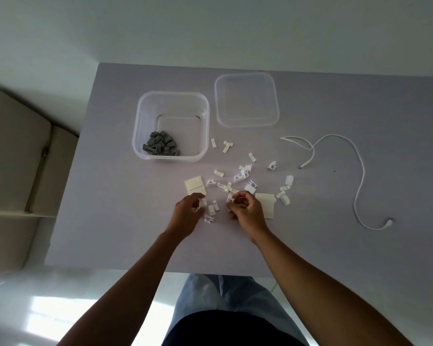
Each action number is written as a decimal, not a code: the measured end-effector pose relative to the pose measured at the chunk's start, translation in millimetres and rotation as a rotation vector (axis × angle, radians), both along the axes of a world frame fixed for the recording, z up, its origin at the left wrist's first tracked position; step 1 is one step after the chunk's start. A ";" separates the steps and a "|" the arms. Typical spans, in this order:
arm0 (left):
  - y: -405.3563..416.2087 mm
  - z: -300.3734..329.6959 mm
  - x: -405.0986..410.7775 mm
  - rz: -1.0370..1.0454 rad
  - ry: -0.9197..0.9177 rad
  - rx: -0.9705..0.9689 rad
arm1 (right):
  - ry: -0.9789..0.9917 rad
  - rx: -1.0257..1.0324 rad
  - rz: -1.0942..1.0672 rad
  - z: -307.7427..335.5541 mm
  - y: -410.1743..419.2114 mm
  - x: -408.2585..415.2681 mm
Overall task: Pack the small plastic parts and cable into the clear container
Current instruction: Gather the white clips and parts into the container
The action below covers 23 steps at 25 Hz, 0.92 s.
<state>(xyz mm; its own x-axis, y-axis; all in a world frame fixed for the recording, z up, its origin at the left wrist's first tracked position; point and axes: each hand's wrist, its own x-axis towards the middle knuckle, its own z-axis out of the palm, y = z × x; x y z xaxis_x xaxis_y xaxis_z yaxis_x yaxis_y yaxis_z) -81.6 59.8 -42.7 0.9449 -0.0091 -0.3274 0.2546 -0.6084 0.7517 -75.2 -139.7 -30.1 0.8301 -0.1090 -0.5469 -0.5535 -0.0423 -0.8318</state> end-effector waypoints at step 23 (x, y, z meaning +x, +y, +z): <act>1.6 17.8 72.0 -0.226 0.117 0.254 | -0.361 -0.752 0.788 -18.7 37.0 -18.7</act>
<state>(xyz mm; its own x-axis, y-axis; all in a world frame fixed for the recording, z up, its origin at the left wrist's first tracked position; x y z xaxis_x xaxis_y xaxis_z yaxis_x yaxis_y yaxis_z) -9.6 61.4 -24.9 0.8844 -0.1181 -0.4515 0.1675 -0.8226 0.5434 -93.9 -102.8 -48.7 0.9079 0.3124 -0.2796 0.1132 -0.8248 -0.5540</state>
